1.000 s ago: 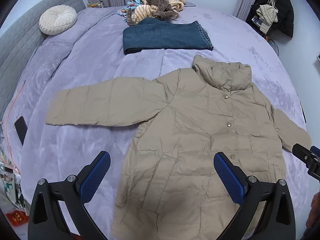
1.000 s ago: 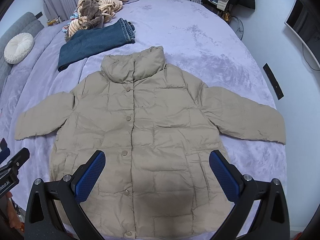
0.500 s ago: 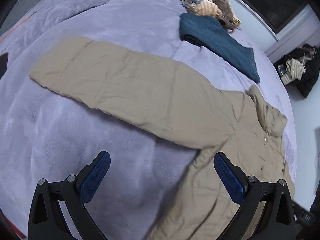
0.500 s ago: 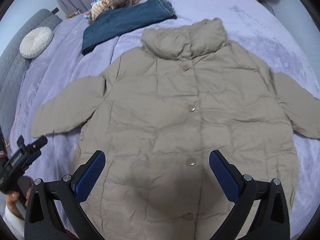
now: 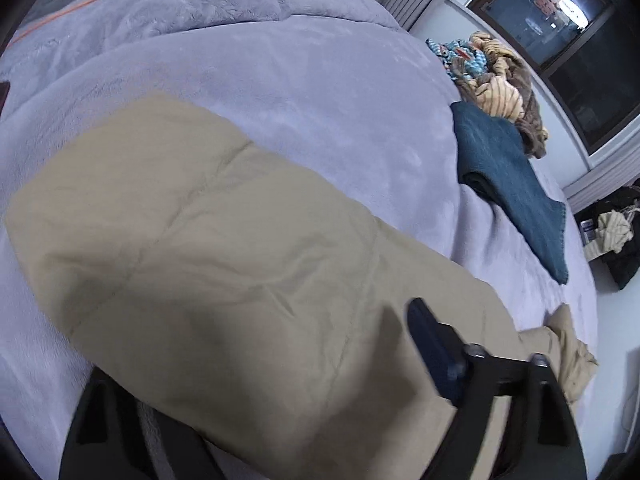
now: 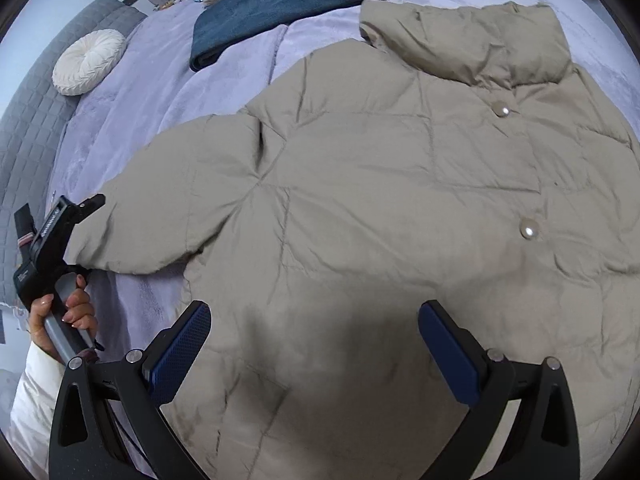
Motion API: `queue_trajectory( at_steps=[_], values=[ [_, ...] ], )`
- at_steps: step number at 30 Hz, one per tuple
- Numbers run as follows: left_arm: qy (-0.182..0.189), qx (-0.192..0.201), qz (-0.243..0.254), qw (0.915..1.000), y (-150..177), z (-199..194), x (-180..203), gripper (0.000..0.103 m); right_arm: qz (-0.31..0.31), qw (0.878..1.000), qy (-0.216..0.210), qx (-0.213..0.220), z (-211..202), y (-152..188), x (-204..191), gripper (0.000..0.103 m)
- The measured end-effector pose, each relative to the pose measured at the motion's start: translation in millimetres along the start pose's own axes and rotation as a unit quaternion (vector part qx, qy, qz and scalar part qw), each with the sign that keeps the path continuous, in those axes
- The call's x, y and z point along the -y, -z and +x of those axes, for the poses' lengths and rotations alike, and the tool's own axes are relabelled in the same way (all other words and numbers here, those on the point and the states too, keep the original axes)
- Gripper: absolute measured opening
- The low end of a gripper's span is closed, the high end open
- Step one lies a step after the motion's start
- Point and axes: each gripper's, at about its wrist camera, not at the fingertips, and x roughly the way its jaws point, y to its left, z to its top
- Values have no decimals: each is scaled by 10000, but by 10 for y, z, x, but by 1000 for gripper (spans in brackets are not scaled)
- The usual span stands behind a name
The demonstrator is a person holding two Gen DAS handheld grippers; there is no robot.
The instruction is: Fold large clothes
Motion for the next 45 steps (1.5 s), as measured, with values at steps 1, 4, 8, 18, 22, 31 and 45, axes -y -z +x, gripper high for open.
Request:
queue_trajectory(
  at_steps=[1, 4, 8, 18, 22, 31, 45],
  values=[
    [35, -71, 35, 10000, -53, 68, -9, 30, -9, 10000, -65, 29, 26, -63, -49, 103],
    [257, 20, -5, 9997, -154, 14, -28, 11, 47, 9990, -421, 147, 117, -224, -201, 103],
    [58, 537, 619, 9966, -176, -395, 160, 11, 160, 9944, -1020, 225, 281, -359, -377, 38],
    [610, 1399, 2319, 9607, 93, -1336, 1058, 11, 746, 9830, -1643, -354, 1059, -294, -495, 9],
    [1068, 1505, 2945, 9377, 361, -1496, 1691, 11, 672, 9809, -1780, -409, 1035, -300, -503, 8],
    [1801, 921, 4165, 8863, 1471, -1245, 3165, 11, 825, 9864, -1377, 358, 59, -166, 468, 9],
    [368, -68, 5787, 8147, 3282, -56, 3770, 50, 1727, 9818, -315, 726, -521, 119, 2114, 9]
  ],
)
